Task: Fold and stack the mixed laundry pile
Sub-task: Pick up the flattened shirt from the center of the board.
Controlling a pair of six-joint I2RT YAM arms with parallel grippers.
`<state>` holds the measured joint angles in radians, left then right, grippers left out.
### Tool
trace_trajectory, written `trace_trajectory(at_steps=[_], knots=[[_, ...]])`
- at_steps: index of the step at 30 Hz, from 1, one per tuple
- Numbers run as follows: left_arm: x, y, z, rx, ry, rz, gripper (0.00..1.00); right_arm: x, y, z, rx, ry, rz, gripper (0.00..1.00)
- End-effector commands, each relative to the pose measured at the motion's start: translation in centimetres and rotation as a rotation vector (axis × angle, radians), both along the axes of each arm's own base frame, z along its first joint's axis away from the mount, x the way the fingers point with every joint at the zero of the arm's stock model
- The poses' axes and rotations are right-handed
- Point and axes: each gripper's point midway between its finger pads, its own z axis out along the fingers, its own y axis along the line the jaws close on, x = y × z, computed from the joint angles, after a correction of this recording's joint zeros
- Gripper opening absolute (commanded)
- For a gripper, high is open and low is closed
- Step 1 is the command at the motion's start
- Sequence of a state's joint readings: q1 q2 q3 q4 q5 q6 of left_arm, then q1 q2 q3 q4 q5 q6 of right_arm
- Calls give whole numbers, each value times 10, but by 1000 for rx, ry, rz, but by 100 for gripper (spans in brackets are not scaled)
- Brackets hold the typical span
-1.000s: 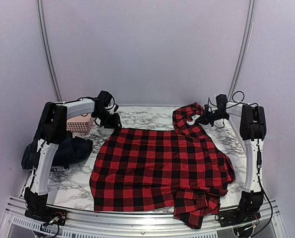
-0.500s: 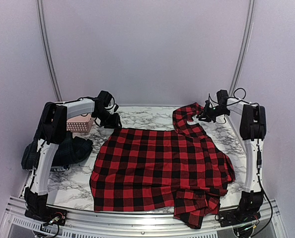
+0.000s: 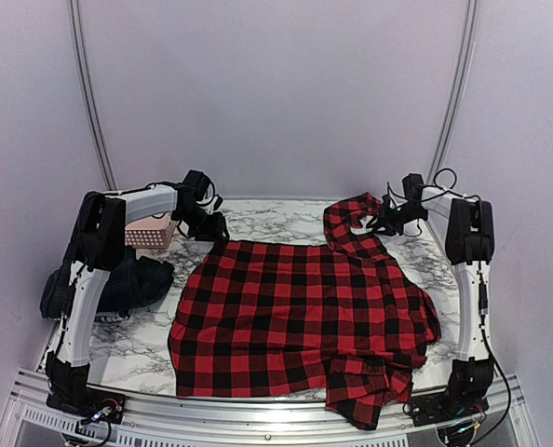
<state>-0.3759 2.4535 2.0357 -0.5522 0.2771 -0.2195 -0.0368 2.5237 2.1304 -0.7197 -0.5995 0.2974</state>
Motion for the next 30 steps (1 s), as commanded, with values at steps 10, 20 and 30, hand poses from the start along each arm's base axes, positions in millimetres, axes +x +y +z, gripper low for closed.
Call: trace_trajectory(at_steps=[10,20,30], knots=[[-13,-4,-13,-27,68,-53,48,-5,35,-11,120,28,83,0],[0,8,-3,-24,39,-11,22,15,18,32,119,-80,31,0],[17,4,19,-47,-27,-1,0,29,11,58,189,-134,12,0]])
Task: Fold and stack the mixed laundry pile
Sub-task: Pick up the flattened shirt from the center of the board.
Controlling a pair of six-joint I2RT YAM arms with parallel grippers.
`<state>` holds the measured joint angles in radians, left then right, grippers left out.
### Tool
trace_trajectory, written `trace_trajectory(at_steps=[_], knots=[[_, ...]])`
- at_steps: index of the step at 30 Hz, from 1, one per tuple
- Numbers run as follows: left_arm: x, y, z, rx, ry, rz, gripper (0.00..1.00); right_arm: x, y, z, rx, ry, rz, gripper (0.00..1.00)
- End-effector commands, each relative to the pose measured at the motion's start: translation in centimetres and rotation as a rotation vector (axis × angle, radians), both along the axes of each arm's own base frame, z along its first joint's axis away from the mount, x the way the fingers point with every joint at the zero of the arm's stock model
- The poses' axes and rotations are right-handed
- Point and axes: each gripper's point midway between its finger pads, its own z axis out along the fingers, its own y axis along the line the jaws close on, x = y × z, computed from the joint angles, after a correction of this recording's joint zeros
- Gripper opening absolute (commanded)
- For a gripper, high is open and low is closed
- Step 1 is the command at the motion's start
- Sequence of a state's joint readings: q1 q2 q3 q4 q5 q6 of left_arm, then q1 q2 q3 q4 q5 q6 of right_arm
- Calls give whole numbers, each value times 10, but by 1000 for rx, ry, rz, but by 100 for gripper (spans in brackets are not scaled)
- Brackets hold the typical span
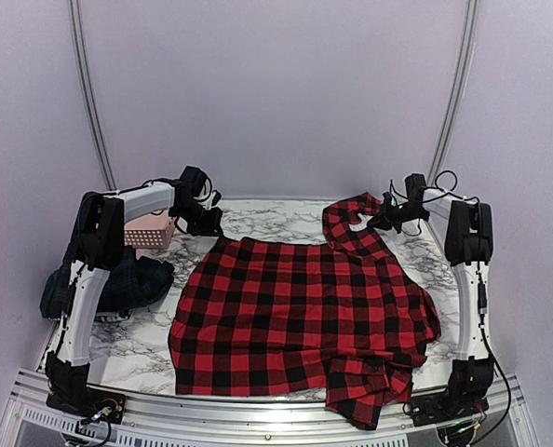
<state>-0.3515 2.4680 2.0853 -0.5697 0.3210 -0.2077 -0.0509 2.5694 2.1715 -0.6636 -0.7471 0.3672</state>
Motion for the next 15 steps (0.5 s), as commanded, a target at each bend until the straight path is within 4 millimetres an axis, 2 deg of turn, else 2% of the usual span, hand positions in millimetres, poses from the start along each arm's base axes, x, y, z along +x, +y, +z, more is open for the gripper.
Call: trace_trajectory(at_steps=[1,9,15], knots=[[8,0,11,-8,-26,8,0,19,0,54,37,-129,-3,0],[9,6,40,-3,-88,0,0,16,3,95,57,-184,9,0],[-4,9,58,-11,-135,-28,0,-14,5,108,50,-190,18,0]])
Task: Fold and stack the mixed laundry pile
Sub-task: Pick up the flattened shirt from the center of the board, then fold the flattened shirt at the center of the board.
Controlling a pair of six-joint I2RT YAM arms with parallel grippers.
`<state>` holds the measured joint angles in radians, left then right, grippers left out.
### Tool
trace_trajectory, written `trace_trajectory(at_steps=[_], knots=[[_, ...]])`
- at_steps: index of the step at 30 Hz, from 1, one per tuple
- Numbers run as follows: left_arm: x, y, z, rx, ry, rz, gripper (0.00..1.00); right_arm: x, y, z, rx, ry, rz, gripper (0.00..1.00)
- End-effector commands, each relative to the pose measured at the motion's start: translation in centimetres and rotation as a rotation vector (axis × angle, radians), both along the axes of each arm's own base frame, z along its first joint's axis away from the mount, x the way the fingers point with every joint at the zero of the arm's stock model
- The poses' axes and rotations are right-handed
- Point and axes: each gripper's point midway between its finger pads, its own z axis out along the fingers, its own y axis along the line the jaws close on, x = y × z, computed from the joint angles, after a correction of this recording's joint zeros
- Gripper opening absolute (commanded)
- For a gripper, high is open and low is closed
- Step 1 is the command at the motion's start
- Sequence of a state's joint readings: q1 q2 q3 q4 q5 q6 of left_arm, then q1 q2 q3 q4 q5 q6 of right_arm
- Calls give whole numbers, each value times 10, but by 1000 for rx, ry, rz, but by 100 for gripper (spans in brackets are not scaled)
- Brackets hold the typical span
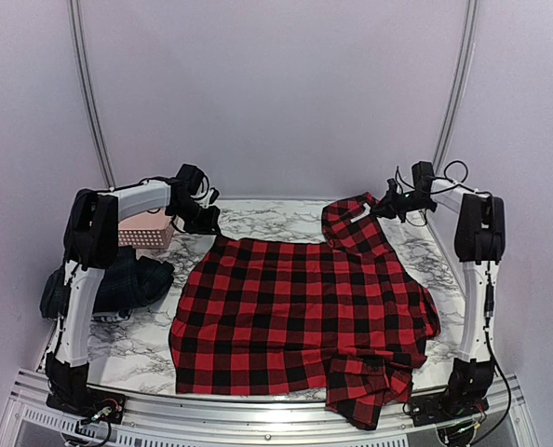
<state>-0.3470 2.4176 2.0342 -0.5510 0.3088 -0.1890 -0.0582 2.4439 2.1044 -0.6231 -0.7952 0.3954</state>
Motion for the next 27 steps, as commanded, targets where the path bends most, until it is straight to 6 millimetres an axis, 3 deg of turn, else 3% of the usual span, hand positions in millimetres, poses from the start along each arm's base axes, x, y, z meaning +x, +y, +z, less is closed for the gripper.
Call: trace_trajectory(at_steps=[1,11,19,27], knots=[[-3,4,51,-26,-121,-26,0,-16,3,55,-4,-114,18,0],[-34,0,76,-96,-187,-99,0,-58,6,85,-26,-143,47,0],[-72,4,97,-106,-234,-184,0,-100,9,97,-28,-139,63,0],[-115,9,92,-83,-238,-282,0,-151,11,98,-44,-114,77,0]])
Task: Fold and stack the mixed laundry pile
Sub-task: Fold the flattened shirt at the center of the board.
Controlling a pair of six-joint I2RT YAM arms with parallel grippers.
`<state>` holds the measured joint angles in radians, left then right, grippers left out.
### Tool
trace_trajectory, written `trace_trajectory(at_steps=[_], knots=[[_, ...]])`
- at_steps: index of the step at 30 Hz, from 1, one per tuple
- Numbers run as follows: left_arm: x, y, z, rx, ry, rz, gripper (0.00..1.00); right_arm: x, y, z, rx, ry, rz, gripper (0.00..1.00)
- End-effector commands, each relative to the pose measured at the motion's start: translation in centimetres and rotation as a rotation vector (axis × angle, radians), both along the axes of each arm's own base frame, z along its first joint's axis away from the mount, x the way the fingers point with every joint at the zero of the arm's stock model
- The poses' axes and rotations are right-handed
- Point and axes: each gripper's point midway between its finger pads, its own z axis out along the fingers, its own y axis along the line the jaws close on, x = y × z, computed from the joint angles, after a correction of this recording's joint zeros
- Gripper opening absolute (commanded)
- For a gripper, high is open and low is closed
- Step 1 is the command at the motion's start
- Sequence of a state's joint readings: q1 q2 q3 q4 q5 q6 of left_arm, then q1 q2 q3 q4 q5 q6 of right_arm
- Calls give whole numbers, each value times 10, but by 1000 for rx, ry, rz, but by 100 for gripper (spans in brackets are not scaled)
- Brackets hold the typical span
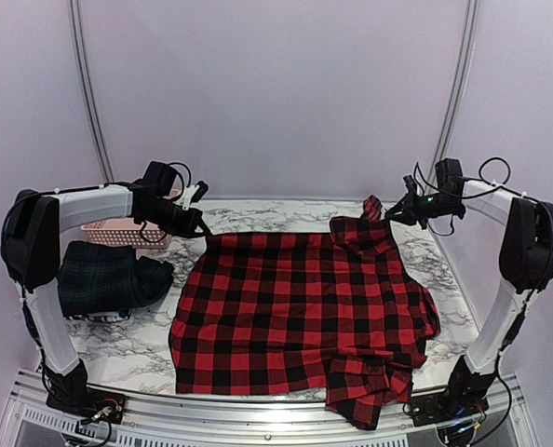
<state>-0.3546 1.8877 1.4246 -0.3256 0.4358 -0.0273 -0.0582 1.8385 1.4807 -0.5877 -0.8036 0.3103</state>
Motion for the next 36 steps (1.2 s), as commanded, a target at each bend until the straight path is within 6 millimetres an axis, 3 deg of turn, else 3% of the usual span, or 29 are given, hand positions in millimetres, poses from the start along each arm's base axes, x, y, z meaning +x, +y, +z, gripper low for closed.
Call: trace_trajectory(at_steps=[1,7,11,17,23,26,31,36], knots=[[-23,-1,8,10,-54,-87,0,-27,2,14,-15,-34,24,0],[-51,1,8,56,-84,-144,0,-65,4,-1,-11,20,15,0],[-67,13,-4,145,-83,-161,0,-89,5,-10,-10,48,11,0],[-92,11,-30,268,-71,-240,0,-126,6,-27,-14,105,7,0],[-90,19,-36,329,-71,-203,0,-154,7,-19,-26,108,15,0],[-83,19,-23,284,-95,-173,0,-163,7,-18,-27,122,11,0],[-78,21,-1,184,-134,-158,0,-186,6,-43,-35,193,-12,0],[-96,24,-31,297,-77,-238,0,-205,5,-68,-48,266,-11,0]])
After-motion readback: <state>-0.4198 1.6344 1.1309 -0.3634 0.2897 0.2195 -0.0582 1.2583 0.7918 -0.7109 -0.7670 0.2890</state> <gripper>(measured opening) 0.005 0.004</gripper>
